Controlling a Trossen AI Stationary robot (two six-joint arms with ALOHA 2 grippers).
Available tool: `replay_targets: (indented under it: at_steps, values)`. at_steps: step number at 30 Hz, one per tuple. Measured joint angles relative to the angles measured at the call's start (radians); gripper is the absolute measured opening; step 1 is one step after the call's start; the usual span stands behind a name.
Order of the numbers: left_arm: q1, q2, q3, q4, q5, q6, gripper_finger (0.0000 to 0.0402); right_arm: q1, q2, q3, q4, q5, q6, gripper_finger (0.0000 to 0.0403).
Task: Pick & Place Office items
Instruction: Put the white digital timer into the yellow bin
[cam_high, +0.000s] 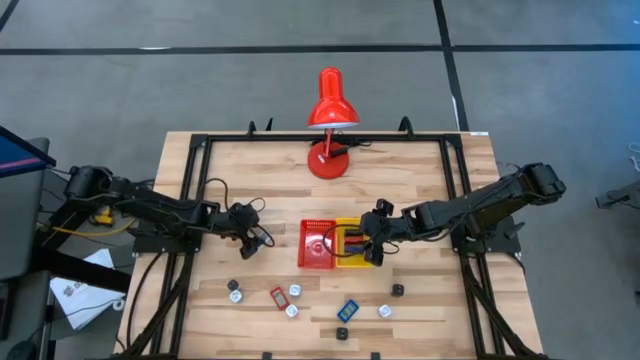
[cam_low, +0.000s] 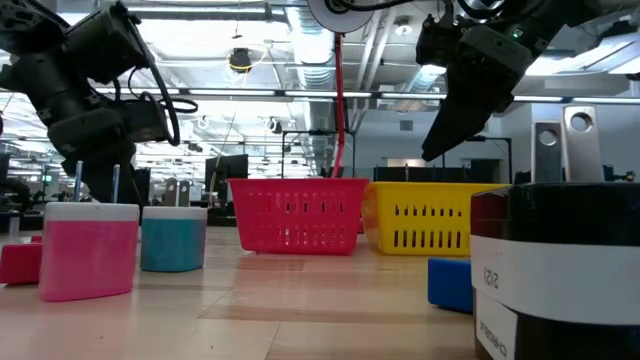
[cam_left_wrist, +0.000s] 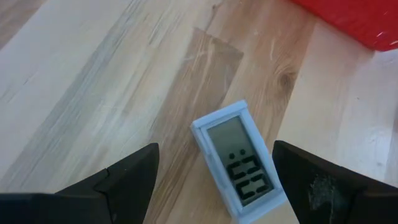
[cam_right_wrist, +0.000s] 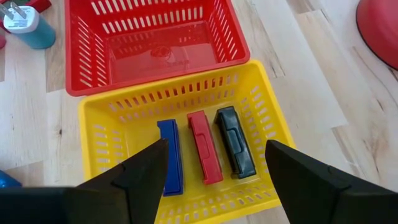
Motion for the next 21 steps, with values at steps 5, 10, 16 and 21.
replay_targets:
  at_steps: [5, 10, 16, 21]
  values:
    - [-0.023, 0.027, 0.0, 0.006, -0.001, -0.005, 0.031, 0.0, 0.0, 0.0, 0.0, 0.0, 0.0, 0.026]
    - [-0.058, 0.065, 0.002, 0.015, -0.014, -0.007, 0.031, 0.0, 0.0, 0.0, 0.0, 0.0, 0.0, 0.026]
    - [-0.064, 0.126, 0.007, 0.014, -0.038, -0.005, 0.031, 0.0, 0.0, 0.0, 0.0, 0.0, 0.0, 0.026]
    - [-0.063, 0.133, 0.006, 0.012, -0.039, 0.041, 0.0298, 0.0, 0.0, 0.0, 0.0, 0.0, 0.0, 0.026]
